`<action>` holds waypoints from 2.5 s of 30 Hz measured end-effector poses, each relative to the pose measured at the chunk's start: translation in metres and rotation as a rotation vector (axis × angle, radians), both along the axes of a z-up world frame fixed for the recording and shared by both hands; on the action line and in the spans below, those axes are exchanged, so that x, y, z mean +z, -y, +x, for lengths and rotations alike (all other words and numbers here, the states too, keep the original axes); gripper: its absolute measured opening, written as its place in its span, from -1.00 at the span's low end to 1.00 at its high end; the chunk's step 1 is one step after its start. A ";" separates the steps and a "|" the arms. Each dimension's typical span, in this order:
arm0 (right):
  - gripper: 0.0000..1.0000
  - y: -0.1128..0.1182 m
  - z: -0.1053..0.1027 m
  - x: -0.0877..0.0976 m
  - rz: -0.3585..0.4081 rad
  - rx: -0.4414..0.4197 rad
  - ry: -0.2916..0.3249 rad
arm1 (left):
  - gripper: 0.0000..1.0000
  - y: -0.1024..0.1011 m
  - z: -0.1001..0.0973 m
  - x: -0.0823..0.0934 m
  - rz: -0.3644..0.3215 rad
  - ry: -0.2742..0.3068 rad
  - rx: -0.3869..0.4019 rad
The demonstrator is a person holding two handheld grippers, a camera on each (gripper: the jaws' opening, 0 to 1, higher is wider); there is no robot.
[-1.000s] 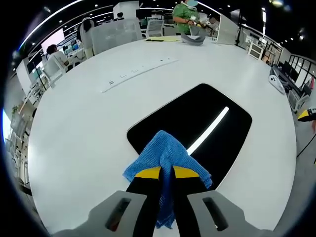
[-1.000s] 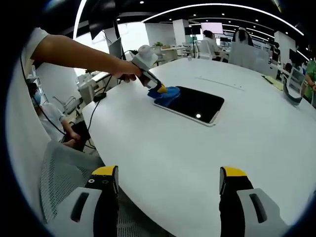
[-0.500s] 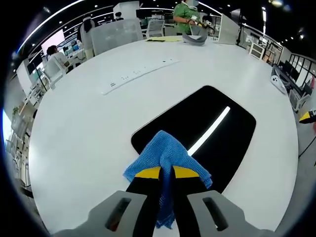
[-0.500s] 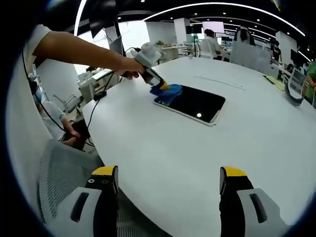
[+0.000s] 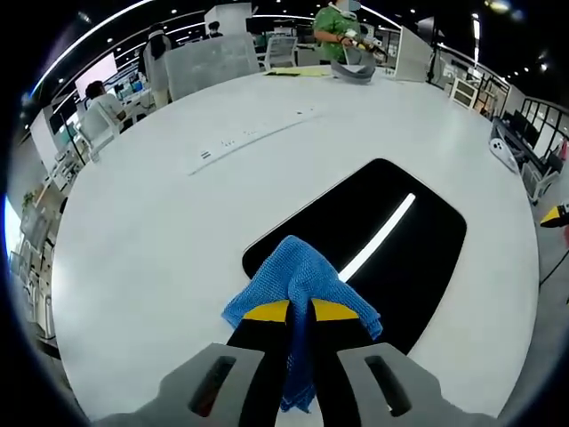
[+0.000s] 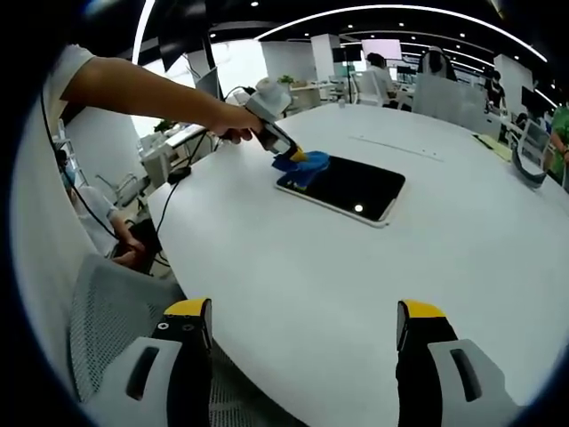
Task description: Wipe the mirror surface with the cleaning cloth until all visible marks leave the cleaned area.
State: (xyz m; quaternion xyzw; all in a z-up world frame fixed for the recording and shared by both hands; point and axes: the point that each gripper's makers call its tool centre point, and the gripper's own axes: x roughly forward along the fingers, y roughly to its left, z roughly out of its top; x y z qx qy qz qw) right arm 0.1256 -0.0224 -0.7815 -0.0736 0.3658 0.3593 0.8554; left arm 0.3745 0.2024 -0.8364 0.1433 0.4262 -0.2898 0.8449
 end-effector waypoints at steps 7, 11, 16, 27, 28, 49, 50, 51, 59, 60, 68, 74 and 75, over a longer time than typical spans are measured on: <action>0.70 0.002 -0.002 -0.004 -0.015 0.007 -0.014 | -0.88 0.000 0.005 0.000 -0.001 0.003 0.002; 0.70 0.003 -0.001 -0.004 -0.015 0.002 -0.015 | -0.88 0.000 0.009 0.000 -0.001 0.007 0.001; 0.70 0.002 0.001 -0.003 -0.018 0.000 -0.013 | -0.88 0.000 0.013 0.000 -0.001 0.009 0.001; 0.70 0.001 0.001 -0.005 -0.015 -0.008 -0.018 | -0.88 0.000 0.021 0.000 0.006 0.009 -0.006; 0.70 0.001 0.001 -0.004 -0.014 -0.009 -0.019 | -0.88 0.000 0.022 0.000 0.007 0.009 -0.007; 0.70 0.001 0.005 -0.005 -0.017 -0.011 -0.018 | -0.88 0.000 0.025 -0.001 -0.002 0.015 -0.008; 0.70 0.001 0.006 -0.005 -0.020 -0.008 -0.016 | -0.88 0.000 0.026 -0.001 -0.002 0.015 -0.009; 0.70 0.001 0.006 -0.004 -0.019 -0.007 -0.016 | -0.88 0.000 0.026 -0.001 -0.002 0.015 -0.009; 0.70 0.001 0.008 -0.004 -0.013 -0.010 -0.013 | -0.88 0.000 0.026 -0.001 -0.004 0.018 -0.011; 0.70 0.001 0.008 -0.004 -0.012 -0.013 -0.013 | -0.88 0.001 0.026 -0.001 -0.002 0.020 -0.013; 0.70 0.003 0.005 -0.005 -0.014 -0.017 -0.018 | -0.88 0.001 0.032 -0.001 0.000 0.029 -0.013; 0.70 0.005 0.004 -0.005 -0.017 -0.021 -0.018 | -0.88 0.002 0.035 -0.001 0.001 0.034 -0.012; 0.70 0.006 0.004 -0.004 -0.017 -0.023 -0.018 | -0.88 0.002 0.035 -0.001 0.001 0.035 -0.012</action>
